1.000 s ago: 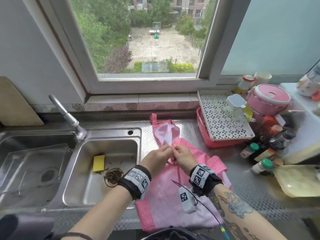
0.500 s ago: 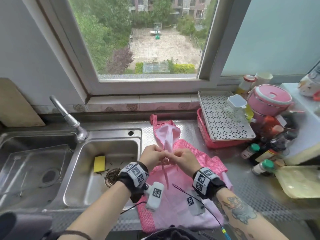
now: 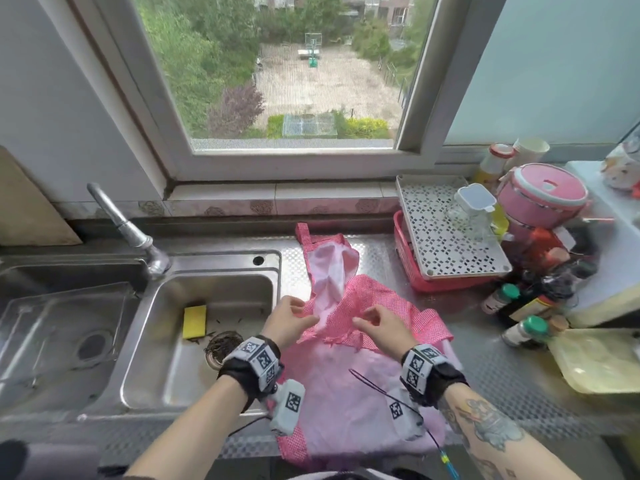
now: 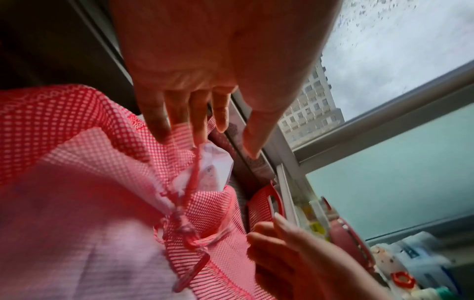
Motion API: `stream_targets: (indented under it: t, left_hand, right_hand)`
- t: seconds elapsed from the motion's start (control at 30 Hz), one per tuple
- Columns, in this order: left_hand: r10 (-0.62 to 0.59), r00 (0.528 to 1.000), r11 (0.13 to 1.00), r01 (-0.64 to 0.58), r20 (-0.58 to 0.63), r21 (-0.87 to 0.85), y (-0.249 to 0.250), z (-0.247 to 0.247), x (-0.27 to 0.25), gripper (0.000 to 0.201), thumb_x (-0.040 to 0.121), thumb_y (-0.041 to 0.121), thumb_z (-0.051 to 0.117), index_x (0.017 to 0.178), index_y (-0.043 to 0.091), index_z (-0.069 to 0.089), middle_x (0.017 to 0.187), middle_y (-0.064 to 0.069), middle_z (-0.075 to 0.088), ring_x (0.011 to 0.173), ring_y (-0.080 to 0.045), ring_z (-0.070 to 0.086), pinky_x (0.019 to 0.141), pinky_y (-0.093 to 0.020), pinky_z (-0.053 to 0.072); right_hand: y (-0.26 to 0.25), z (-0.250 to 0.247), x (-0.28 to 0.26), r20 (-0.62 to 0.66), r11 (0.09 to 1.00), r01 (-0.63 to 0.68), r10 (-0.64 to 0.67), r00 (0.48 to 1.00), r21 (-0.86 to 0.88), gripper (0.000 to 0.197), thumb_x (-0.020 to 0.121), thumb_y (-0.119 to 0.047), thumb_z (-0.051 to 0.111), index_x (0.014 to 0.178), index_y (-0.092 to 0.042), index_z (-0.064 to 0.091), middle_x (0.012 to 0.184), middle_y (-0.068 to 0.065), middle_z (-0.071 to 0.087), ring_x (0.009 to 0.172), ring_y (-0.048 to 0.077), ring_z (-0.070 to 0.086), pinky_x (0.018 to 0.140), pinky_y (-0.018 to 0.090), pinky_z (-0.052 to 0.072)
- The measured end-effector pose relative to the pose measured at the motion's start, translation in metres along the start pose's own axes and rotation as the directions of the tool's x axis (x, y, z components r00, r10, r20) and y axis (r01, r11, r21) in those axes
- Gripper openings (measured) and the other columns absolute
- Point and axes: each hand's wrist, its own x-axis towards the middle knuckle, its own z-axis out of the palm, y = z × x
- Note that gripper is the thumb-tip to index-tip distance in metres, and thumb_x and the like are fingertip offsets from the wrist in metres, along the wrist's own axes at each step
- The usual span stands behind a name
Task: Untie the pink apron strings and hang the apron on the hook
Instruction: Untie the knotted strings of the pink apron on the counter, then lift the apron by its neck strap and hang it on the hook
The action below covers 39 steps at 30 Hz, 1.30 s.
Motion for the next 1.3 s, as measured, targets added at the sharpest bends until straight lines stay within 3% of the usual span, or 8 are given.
stream_targets:
  t: [0.1, 0.27, 0.5, 0.7, 0.8, 1.03, 1.13, 1.3]
  left_hand:
    - [0.007, 1.000, 0.998, -0.006, -0.013, 0.059, -0.007, 0.005, 0.001, 0.027, 0.080, 0.024, 0.067, 0.105, 0.015, 0.059, 0.104, -0.002, 0.064, 0.099, -0.016, 0.061, 0.090, -0.033, 0.050]
    - [-0.073, 0.997, 0.997, 0.073, -0.014, -0.029, -0.020, 0.007, 0.000, 0.012, 0.085, 0.013, 0.061, 0.096, 0.015, 0.062, 0.099, -0.005, 0.067, 0.089, -0.017, 0.065, 0.070, -0.021, 0.047]
    - [-0.152, 0.988, 0.971, 0.145, -0.022, -0.192, -0.025, -0.009, 0.011, 0.007, 0.084, 0.012, 0.059, 0.088, 0.017, 0.062, 0.090, -0.006, 0.069, 0.067, -0.012, 0.065, 0.055, -0.018, 0.047]
    - [-0.156, 0.976, 0.938, 0.099, -0.152, -0.331, -0.025, -0.050, 0.028, 0.011, 0.086, 0.008, 0.054, 0.090, 0.013, 0.063, 0.091, -0.011, 0.072, 0.072, -0.013, 0.066, 0.061, -0.019, 0.049]
    - [-0.186, 0.964, 0.919, 0.103, -0.190, -0.381, -0.033, -0.069, 0.028, 0.013, 0.086, 0.007, 0.054, 0.088, 0.014, 0.065, 0.090, -0.010, 0.072, 0.074, -0.014, 0.066, 0.058, -0.016, 0.048]
    - [-0.157, 0.968, 0.929, 0.077, -0.197, -0.363, -0.035, -0.098, 0.041, 0.014, 0.087, 0.007, 0.053, 0.085, 0.017, 0.062, 0.092, -0.010, 0.071, 0.072, -0.014, 0.067, 0.062, -0.019, 0.047]
    - [-0.106, 0.973, 0.937, 0.029, -0.205, -0.349, -0.015, -0.102, 0.058, 0.017, 0.083, 0.010, 0.059, 0.098, 0.016, 0.060, 0.100, -0.008, 0.069, 0.082, -0.019, 0.067, 0.073, -0.031, 0.055]
    - [0.146, 0.982, 0.968, -0.167, -0.118, -0.187, 0.030, -0.084, 0.068, 0.072, 0.070, 0.022, 0.073, 0.132, 0.030, 0.038, 0.127, 0.001, 0.038, 0.114, -0.015, 0.047, 0.100, -0.036, 0.043]
  right_hand:
    - [-0.010, 0.008, 0.010, -0.013, 0.997, -0.018, 0.017, 1.000, -0.076, 0.024, 0.088, -0.035, 0.062, 0.102, -0.015, 0.062, 0.094, -0.003, 0.065, 0.086, 0.013, 0.062, 0.071, 0.022, 0.046]
    - [-0.043, 0.024, 0.042, 0.051, 0.986, -0.027, 0.036, 0.998, -0.164, 0.012, 0.089, -0.024, 0.059, 0.090, -0.012, 0.062, 0.081, 0.002, 0.064, 0.066, 0.014, 0.060, 0.057, 0.025, 0.050]
    - [-0.108, 0.045, 0.138, -0.040, 0.986, -0.057, 0.051, 0.998, -0.159, 0.030, 0.083, -0.011, 0.056, 0.111, -0.001, 0.063, 0.109, 0.014, 0.067, 0.089, 0.025, 0.060, 0.075, 0.027, 0.045]
    - [-0.126, 0.077, 0.267, 0.082, 0.982, -0.019, 0.035, 0.996, -0.187, 0.050, 0.072, -0.031, 0.070, 0.118, -0.013, 0.065, 0.127, 0.011, 0.059, 0.110, 0.025, 0.059, 0.101, 0.039, 0.047]
    - [-0.116, 0.087, 0.310, 0.067, 0.988, -0.077, 0.087, 0.994, -0.135, 0.055, 0.064, -0.043, 0.069, 0.109, -0.012, 0.069, 0.117, 0.010, 0.065, 0.098, 0.024, 0.063, 0.089, 0.030, 0.050]
    - [-0.160, 0.072, 0.224, 0.029, 0.990, 0.068, -0.072, 0.997, 0.122, 0.008, 0.071, -0.017, 0.078, 0.074, -0.011, 0.074, 0.070, 0.002, 0.070, 0.066, 0.017, 0.062, 0.065, 0.030, 0.048]
    - [-0.181, 0.047, 0.171, 0.180, 0.948, 0.139, -0.196, 0.964, 0.285, 0.011, 0.075, -0.005, 0.076, 0.081, -0.001, 0.068, 0.070, 0.008, 0.067, 0.060, 0.017, 0.061, 0.060, 0.029, 0.052]
    - [-0.202, -0.012, 0.084, 0.438, 0.916, 0.141, -0.309, 0.844, 0.376, 0.021, 0.078, 0.006, 0.068, 0.098, -0.002, 0.071, 0.095, 0.013, 0.073, 0.049, 0.013, 0.057, 0.045, 0.022, 0.052]
